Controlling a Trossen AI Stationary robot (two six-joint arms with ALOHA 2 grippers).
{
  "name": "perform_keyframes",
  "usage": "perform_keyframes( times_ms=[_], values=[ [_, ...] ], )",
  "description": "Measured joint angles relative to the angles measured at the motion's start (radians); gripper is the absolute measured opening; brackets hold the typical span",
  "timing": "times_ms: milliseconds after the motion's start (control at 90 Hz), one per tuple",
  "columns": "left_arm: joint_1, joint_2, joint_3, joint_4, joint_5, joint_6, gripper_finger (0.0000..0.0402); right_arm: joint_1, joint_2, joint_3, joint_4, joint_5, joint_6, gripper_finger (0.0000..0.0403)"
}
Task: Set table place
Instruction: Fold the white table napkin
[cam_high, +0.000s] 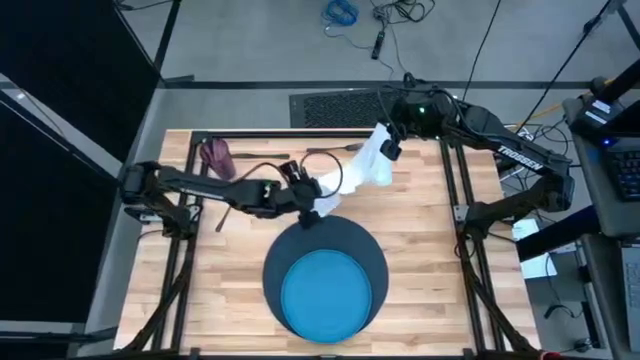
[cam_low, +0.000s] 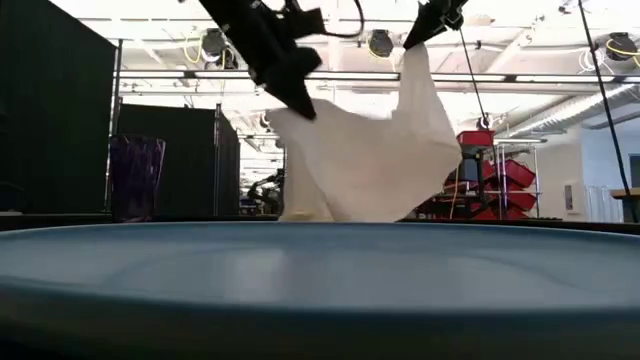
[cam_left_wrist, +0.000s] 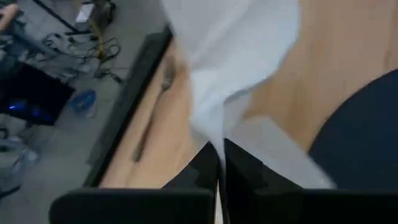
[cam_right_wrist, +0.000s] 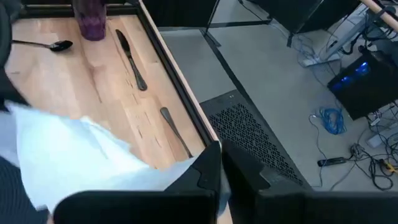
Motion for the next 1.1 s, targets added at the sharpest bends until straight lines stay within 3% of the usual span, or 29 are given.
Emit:
perform_keyframes(
  times_ms=[378, 656, 867, 1100],
  values=[
    [0.07, -0.157, -0.002, -0.129, -0.084, 0.054, 0.0, -0.001, 0.0, -0.011, -0.072, 0.051, 0.065, 0.0],
    [0.102, -0.192, -0.002, -0.168, -0.048, 0.055, 0.0, 0.036, 0.0, -0.18, -0.014, 0.042, 0.163, 0.0],
    [0.081, -0.191, -0.002, -0.203, -0.021, 0.019, 0.0, 0.132, 0.0, -0.217, -0.012, 0.043, 0.215, 0.0],
    [-0.022, -0.205, -0.002, -0.251, -0.005, -0.054, 0.0, 0.301, -0.022, -0.217, -0.028, 0.054, 0.3, 0.0]
  ],
)
